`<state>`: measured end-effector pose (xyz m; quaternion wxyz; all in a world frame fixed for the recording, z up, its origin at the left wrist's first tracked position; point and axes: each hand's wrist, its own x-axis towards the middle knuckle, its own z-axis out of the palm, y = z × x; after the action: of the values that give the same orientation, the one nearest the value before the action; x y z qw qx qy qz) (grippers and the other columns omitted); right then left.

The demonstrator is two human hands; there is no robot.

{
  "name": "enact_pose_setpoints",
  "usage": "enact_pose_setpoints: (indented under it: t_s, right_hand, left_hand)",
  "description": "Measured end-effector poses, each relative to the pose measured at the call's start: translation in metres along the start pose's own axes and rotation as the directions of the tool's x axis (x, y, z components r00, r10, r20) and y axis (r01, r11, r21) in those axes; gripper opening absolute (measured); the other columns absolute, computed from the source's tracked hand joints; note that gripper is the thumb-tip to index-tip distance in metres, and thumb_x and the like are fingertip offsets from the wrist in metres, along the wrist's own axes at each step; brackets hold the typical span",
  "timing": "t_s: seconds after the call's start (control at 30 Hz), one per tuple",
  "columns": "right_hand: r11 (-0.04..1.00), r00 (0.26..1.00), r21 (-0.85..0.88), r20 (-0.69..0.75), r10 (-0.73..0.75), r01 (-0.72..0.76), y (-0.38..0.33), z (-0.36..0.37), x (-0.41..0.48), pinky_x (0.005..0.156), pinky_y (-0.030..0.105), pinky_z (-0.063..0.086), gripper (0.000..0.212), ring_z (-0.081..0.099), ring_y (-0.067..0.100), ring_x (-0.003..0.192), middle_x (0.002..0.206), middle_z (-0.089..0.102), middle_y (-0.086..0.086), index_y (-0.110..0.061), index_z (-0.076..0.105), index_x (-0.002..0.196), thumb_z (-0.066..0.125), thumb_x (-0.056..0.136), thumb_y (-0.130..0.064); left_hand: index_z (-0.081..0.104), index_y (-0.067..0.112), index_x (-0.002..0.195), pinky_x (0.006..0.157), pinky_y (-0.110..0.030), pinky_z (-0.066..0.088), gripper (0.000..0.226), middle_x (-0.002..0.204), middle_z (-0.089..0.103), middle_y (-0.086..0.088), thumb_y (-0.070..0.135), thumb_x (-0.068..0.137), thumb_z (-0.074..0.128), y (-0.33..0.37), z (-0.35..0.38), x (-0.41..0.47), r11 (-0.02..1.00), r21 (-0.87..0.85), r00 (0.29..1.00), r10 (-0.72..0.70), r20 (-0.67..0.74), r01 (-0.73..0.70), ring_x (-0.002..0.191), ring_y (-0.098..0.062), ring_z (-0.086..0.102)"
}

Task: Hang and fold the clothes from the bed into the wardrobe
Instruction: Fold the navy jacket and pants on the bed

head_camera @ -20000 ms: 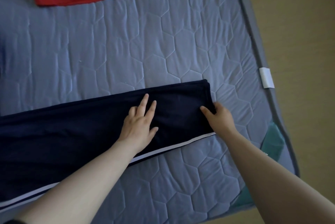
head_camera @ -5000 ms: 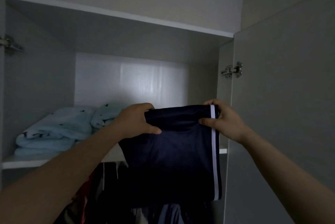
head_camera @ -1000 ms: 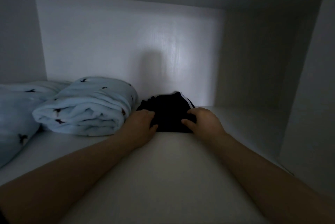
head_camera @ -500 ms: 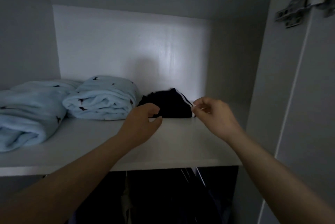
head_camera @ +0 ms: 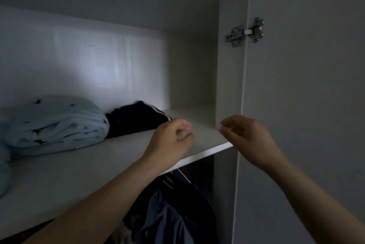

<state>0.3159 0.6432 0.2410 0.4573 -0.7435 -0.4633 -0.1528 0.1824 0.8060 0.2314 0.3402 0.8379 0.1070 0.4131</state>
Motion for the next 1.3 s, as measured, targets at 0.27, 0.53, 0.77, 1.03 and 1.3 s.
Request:
enact_pose_setpoints:
  t_s: [0.27,0.53,0.77,1.03,1.3]
  right_hand:
    - [0.953,0.966,-0.205,-0.177,0.189,-0.224,-0.005,-0.1,-0.116,0.067,0.004,0.046,0.013,0.063,-0.008,0.078,0.083,0.068,-0.015,-0.02,0.07,0.1,0.067,0.088,-0.025]
    - [0.836,0.831,-0.292,-0.471,0.296,-0.464,-0.019,-0.258,-0.269,0.069,0.004,0.046,0.014,0.062,-0.009,0.082,0.088,0.068,-0.02,-0.027,0.07,0.1,0.066,0.087,-0.029]
    - [0.59,0.676,-0.427,-0.673,0.299,-0.686,-0.065,-0.417,-0.445,0.069,0.001,0.045,0.018,0.063,-0.008,0.08,0.087,0.068,-0.016,-0.019,0.07,0.103,0.068,0.087,-0.026]
    - [0.312,0.486,-0.399,-0.826,0.285,-0.862,-0.117,-0.519,-0.599,0.063,-0.001,0.044,0.027,0.058,-0.014,0.078,0.085,0.06,-0.024,-0.022,0.065,0.112,0.064,0.088,-0.034]
    - [0.084,0.236,-0.223,-0.947,0.216,-0.971,-0.154,-0.568,-0.724,0.064,0.005,0.049,0.025,0.063,-0.01,0.073,0.082,0.061,-0.023,-0.02,0.066,0.109,0.066,0.087,-0.031]
  left_hand:
    - [0.068,0.017,0.099,0.084,-0.023,0.051,0.016,0.094,0.069,0.009,0.018,0.083,0.066,0.07,0.077,-0.044,0.985,-0.133,0.961,0.14,0.237,-0.111,0.087,-0.005,0.065]
    - [0.066,0.017,0.099,0.079,-0.016,0.048,0.015,0.091,0.068,0.01,0.015,0.084,0.066,0.215,0.187,-0.122,0.889,-0.398,0.811,0.4,0.428,-0.229,0.083,-0.005,0.064]
    - [0.064,0.02,0.1,0.068,-0.002,0.042,0.014,0.092,0.066,0.014,0.021,0.086,0.062,0.374,0.285,-0.254,0.751,-0.629,0.609,0.599,0.521,-0.2,0.081,0.007,0.06]
    - [0.067,0.019,0.101,0.074,-0.014,0.052,0.017,0.091,0.069,0.011,0.025,0.086,0.063,0.518,0.36,-0.385,0.608,-0.78,0.379,0.764,0.522,-0.151,0.082,0.002,0.064]
    - [0.064,0.019,0.108,0.076,-0.013,0.051,0.021,0.098,0.067,0.009,0.026,0.089,0.063,0.626,0.425,-0.507,0.409,-0.911,0.088,0.911,0.403,-0.056,0.089,-0.004,0.064]
